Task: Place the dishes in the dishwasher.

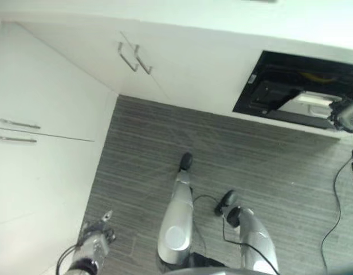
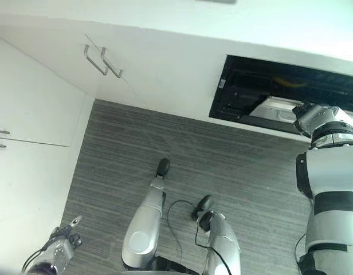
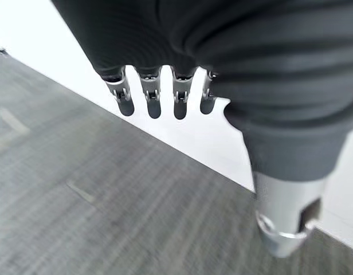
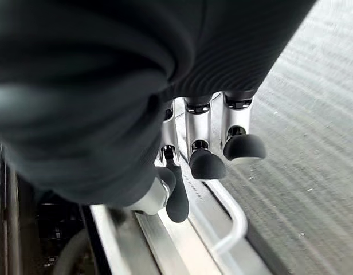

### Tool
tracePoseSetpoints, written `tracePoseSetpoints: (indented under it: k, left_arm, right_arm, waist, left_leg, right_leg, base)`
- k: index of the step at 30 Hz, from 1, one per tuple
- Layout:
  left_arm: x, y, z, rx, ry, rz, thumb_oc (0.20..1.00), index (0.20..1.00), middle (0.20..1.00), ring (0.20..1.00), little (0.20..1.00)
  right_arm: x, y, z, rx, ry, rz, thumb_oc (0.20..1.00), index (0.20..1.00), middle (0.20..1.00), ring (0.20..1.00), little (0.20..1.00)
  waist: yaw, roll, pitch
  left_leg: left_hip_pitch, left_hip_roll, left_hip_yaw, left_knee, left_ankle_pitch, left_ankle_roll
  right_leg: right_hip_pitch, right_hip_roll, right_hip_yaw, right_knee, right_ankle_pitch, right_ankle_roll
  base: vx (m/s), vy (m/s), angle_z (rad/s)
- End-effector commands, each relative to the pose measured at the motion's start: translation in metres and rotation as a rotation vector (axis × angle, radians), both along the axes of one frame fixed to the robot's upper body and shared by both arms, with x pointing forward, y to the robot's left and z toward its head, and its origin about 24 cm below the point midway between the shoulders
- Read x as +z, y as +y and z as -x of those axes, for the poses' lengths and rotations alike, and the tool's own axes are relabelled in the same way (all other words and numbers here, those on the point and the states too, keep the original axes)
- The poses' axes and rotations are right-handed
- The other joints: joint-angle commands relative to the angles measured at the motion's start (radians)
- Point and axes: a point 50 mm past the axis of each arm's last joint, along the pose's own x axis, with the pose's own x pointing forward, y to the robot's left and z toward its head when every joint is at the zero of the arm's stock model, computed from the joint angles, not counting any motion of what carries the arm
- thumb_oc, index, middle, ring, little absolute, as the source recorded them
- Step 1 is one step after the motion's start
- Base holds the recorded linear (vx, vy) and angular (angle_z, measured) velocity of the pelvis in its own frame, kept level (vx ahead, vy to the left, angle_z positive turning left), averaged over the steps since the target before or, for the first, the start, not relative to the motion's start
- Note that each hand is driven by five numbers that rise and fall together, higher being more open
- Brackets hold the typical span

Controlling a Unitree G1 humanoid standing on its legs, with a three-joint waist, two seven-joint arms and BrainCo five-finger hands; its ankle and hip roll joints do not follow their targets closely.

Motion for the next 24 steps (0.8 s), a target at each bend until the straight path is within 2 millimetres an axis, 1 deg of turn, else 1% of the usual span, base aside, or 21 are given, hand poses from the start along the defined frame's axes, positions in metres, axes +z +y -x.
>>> tracePoseSetpoints:
  k: [1,3,4,6,9,11,14,16,20,22,23,24]
  left_arm:
    - [0.002,0.029,0.044,-0.035,0.161,-0.155,1.000,1.000,1.000,1.000,1.000]
    - [-0.001,0.031,0.063,-0.034,0.213,-0.165,1.000,1.000,1.000,1.000,1.000]
    - [-0.003,0.031,0.069,-0.037,0.227,-0.162,1.000,1.000,1.000,1.000,1.000]
    - [-0.005,0.030,0.074,-0.049,0.235,-0.161,1.000,1.000,1.000,1.000,1.000]
    - [-0.006,0.028,0.074,-0.065,0.225,-0.155,1.000,1.000,1.000,1.000,1.000]
    - [-0.006,0.028,0.069,-0.076,0.214,-0.155,1.000,1.000,1.000,1.000,1.000]
    - [-0.004,0.028,0.059,-0.091,0.190,-0.150,1.000,1.000,1.000,1.000,1.000]
    - [-0.003,0.028,0.051,-0.101,0.174,-0.143,1.000,1.000,1.000,1.000,1.000]
    - [-0.002,0.024,0.034,-0.132,0.117,-0.118,1.000,1.000,1.000,1.000,1.000]
    - [-0.001,0.020,0.022,-0.140,0.072,-0.100,1.000,1.000,1.000,1.000,1.000]
    - [0.001,0.018,0.015,-0.146,0.051,-0.092,1.000,1.000,1.000,1.000,1.000]
    - [0.002,0.015,0.006,-0.145,0.024,-0.076,1.000,1.000,1.000,1.000,1.000]
  right_arm:
    - [0.174,0.012,-0.007,0.094,-0.662,0.303,0.200,0.200,0.200,0.200,0.200]
    - [0.176,0.010,-0.006,0.094,-0.658,0.312,0.200,0.200,0.200,0.200,0.200]
    - [0.175,0.010,-0.006,0.101,-0.651,0.316,0.200,0.200,0.200,0.200,0.200]
    - [0.173,0.010,-0.006,0.104,-0.644,0.323,0.200,0.200,0.200,0.200,0.200]
    - [0.167,0.007,-0.007,0.099,-0.650,0.328,0.200,0.200,0.200,0.200,0.200]
    - [0.164,0.006,-0.007,0.092,-0.646,0.332,0.200,0.200,0.200,0.200,0.200]
    - [0.168,0.009,-0.008,0.097,-0.697,0.372,0.200,0.200,0.200,0.200,0.200]
    - [0.160,0.012,-0.012,0.104,-0.684,0.351,0.200,0.200,0.200,0.200,0.200]
    - [0.138,0.020,-0.021,0.165,-0.667,0.293,0.200,0.200,0.200,0.200,0.200]
    - [0.123,0.025,-0.027,0.214,-0.640,0.321,0.200,0.200,0.200,0.200,0.200]
    - [0.111,0.030,-0.030,0.247,-0.609,0.354,0.200,0.200,0.200,0.200,0.200]
    - [0.097,0.039,-0.035,0.305,-0.597,0.332,0.200,0.200,0.200,0.200,0.200]
  waist:
    - [0.059,-0.115,-0.200]
    - [0.072,-0.117,-0.213]
    - [0.076,-0.115,-0.215]
    - [0.081,-0.116,-0.222]
    - [0.082,-0.119,-0.222]
    - [0.081,-0.120,-0.221]
    - [0.074,-0.118,-0.213]
    - [0.066,-0.123,-0.205]
    - [0.053,-0.128,-0.191]
    - [0.038,-0.133,-0.185]
    - [0.029,-0.138,-0.181]
    - [0.014,-0.142,-0.176]
  left_leg:
    - [-0.009,0.018,0.070,-0.034,-0.013,-0.006]
    - [0.007,0.016,0.063,-0.049,-0.007,-0.009]
    - [0.010,0.016,0.058,-0.051,-0.004,-0.012]
    - [0.020,0.014,0.056,-0.057,-0.006,-0.013]
    - [0.024,0.014,0.056,-0.062,-0.003,-0.015]
    - [0.022,0.009,0.054,-0.060,-0.006,-0.014]
    - [0.016,0.000,0.058,-0.067,-0.009,-0.012]
    - [0.007,-0.009,0.061,-0.060,-0.020,-0.006]
    - [-0.005,-0.022,0.067,-0.051,-0.031,0.000]
    - [0.000,-0.031,0.077,-0.056,-0.043,0.008]
    - [-0.002,-0.038,0.078,-0.054,-0.046,0.011]
    - [0.005,-0.044,0.084,-0.064,-0.052,0.015]
  right_leg:
    - [0.090,-0.049,-0.036,-0.046,-0.031,0.004]
    - [0.130,-0.040,-0.046,-0.069,-0.034,0.004]
    - [0.139,-0.038,-0.047,-0.073,-0.038,0.002]
    - [0.157,-0.038,-0.053,-0.088,-0.037,0.005]
    - [0.169,-0.040,-0.053,-0.107,-0.028,0.011]
    - [0.176,-0.043,-0.054,-0.122,-0.018,0.018]
    - [0.170,-0.046,-0.050,-0.149,0.004,0.033]
    - [0.159,-0.054,-0.042,-0.157,0.015,0.043]
    - [0.152,-0.057,-0.022,-0.184,0.035,0.056]
    - [0.155,-0.059,-0.009,-0.213,0.054,0.067]
    - [0.157,-0.060,0.002,-0.227,0.066,0.077]
    - [0.163,-0.057,0.017,-0.254,0.077,0.083]
  base:
    - [0.16,0.006,0.21]
    - [0.17,0.031,0.23]
    - [0.13,0.055,0.20]
    - [0.07,0.050,0.13]
    - [0.02,0.042,0.14]
    - [-0.03,0.037,0.08]
    - [-0.14,0.069,0.01]
    - [-0.16,0.072,-0.04]
    - [-0.15,0.107,-0.17]
    - [-0.16,0.163,-0.04]
    - [-0.15,0.180,-0.04]
    - [-0.15,0.184,-0.04]
